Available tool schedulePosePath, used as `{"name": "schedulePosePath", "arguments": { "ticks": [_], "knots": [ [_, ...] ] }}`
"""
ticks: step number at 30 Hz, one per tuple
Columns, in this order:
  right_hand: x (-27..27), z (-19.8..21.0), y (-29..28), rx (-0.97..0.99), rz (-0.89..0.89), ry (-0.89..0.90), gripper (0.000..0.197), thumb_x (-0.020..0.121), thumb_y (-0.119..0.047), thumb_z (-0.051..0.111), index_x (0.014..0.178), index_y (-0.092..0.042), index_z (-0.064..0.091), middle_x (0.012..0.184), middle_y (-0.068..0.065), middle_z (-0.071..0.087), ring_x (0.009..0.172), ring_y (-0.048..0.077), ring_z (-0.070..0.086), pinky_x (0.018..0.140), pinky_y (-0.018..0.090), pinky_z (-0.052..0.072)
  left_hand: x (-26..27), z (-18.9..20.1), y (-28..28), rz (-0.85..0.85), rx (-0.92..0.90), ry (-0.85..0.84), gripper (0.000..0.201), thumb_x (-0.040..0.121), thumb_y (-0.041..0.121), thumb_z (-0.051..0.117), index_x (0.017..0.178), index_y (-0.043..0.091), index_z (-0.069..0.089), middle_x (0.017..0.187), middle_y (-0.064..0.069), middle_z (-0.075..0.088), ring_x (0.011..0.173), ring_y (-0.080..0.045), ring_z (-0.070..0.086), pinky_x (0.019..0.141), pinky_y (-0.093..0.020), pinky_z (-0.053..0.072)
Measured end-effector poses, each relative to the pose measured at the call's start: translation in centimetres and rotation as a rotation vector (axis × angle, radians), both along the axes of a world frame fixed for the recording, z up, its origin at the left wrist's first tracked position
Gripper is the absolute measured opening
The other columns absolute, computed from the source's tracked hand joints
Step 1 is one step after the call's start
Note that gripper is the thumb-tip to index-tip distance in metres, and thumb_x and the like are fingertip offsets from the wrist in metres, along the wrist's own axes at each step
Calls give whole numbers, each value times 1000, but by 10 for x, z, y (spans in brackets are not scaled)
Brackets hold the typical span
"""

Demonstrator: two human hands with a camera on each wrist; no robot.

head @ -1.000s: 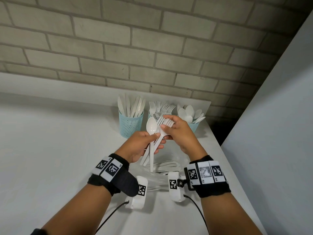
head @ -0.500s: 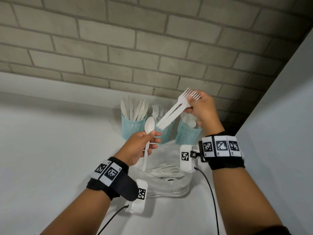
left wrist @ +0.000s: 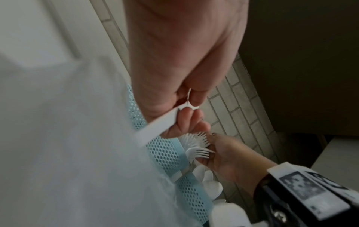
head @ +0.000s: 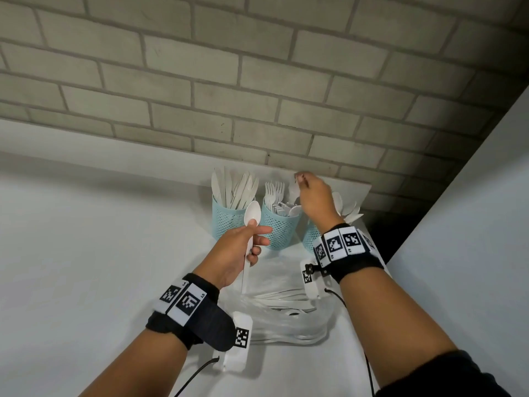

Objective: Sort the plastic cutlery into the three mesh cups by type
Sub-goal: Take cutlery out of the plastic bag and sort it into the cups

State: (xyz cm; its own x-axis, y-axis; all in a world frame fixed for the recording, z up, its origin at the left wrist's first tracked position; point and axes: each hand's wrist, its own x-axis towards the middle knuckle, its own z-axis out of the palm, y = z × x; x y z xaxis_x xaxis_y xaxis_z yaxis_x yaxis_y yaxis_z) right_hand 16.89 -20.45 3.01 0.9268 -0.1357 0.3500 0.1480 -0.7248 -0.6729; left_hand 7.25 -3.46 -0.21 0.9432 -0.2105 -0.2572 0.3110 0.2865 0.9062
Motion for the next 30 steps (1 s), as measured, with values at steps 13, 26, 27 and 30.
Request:
{"name": "schedulePosePath", "arguments": {
  "ticks": [13, 26, 27, 30],
  "knots": [
    [10, 8, -8, 161, -81, 88, 49, 88, -11, 39, 134, -24, 47, 137, 13, 43, 121, 33, 47, 107, 43, 38, 1, 1, 1, -18, -113, -1, 22, 99, 10, 38, 107, 7, 58, 67, -2, 60, 56, -7, 45, 45, -14, 38],
    [-73, 16, 19, 246, 527, 298, 37, 85, -4, 64, 119, -14, 54, 83, -1, 62, 68, 2, 61, 62, 13, 50, -5, 2, -18, -132, -43, -99, 26, 100, 22, 41, 103, 8, 63, 70, -1, 59, 60, -8, 48, 53, -16, 43],
    [-73, 15, 18, 213, 486, 265, 32, 86, -3, 63, 115, -13, 56, 82, -1, 61, 63, 0, 60, 58, 11, 48, -6, 1, -19, -145, -11, -115, 26, 100, 22, 42, 102, 8, 64, 70, 0, 60, 60, -7, 48, 55, -16, 44],
    [-69, 22, 2, 246, 290, 121, 23, 90, -5, 56, 108, -18, 56, 84, 5, 63, 46, -3, 58, 46, 8, 41, -7, -1, -21, -157, 95, -157, 22, 99, 17, 45, 101, 10, 65, 74, 2, 59, 63, -6, 49, 62, -15, 45]
  ]
}}
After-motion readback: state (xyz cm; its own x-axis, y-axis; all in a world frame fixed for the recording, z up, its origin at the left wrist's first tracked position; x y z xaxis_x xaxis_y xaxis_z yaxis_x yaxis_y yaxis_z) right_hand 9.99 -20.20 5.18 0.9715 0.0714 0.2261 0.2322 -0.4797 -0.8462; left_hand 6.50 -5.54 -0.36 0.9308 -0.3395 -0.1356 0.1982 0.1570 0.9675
